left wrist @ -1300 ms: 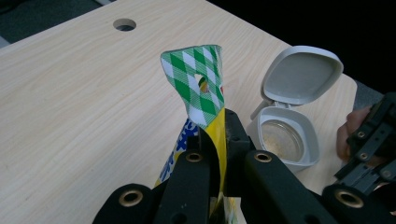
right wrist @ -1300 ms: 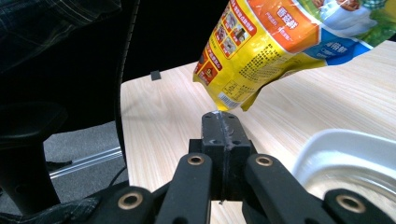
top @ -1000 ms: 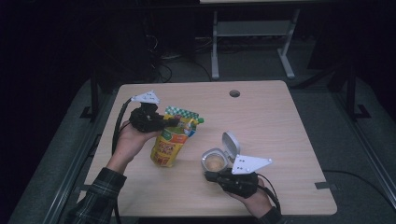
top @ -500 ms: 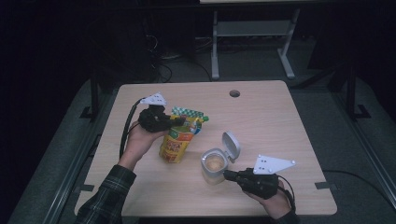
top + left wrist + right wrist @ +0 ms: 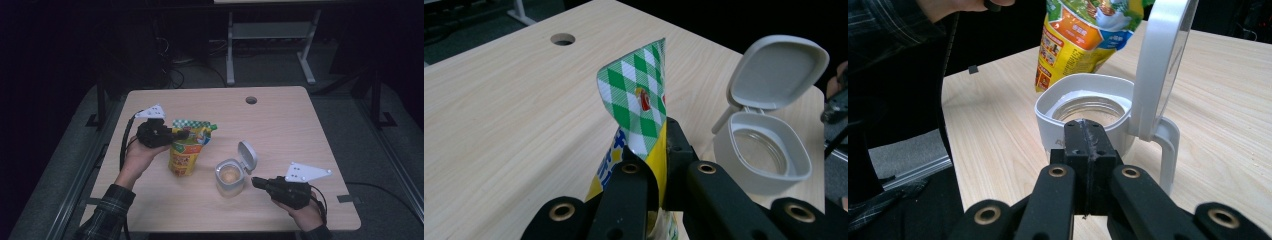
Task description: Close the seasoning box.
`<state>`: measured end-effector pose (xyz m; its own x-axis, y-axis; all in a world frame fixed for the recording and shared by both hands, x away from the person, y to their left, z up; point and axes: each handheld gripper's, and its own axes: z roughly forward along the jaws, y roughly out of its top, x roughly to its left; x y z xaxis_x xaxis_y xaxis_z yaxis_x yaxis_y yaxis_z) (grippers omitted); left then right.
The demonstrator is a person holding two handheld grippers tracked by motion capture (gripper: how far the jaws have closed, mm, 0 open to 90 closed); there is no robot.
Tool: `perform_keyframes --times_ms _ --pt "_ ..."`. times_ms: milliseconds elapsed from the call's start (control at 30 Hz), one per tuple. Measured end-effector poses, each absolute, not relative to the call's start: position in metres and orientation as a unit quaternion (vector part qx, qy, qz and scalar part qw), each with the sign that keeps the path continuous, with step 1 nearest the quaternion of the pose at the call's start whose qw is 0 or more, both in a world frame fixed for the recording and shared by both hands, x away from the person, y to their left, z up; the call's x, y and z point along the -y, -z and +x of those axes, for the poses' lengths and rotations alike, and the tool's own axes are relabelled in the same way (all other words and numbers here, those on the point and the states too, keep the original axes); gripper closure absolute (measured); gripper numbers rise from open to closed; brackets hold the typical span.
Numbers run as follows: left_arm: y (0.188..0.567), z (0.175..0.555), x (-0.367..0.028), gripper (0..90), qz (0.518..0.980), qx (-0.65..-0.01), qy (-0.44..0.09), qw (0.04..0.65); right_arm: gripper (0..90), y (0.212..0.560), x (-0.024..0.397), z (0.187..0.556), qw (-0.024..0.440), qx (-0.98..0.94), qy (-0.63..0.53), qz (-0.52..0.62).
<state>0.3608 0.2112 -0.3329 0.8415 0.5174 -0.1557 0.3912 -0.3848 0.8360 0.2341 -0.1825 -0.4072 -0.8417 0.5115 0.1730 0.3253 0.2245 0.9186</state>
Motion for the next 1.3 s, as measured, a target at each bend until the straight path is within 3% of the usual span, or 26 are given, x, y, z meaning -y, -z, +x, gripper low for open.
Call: perform_keyframes --times_ms 667,1300 --pt "0.328 0.339 -0.233 88.2 0.857 -0.262 -0.056 0.441 89.8 0.409 0.180 0.236 0.082 -0.783 -0.554 0.269" --pt "0.347 0.309 -0.278 87.5 0.841 -0.284 -0.061 0.457 89.8 0.412 0.186 0.243 0.097 -0.784 -0.543 0.286"
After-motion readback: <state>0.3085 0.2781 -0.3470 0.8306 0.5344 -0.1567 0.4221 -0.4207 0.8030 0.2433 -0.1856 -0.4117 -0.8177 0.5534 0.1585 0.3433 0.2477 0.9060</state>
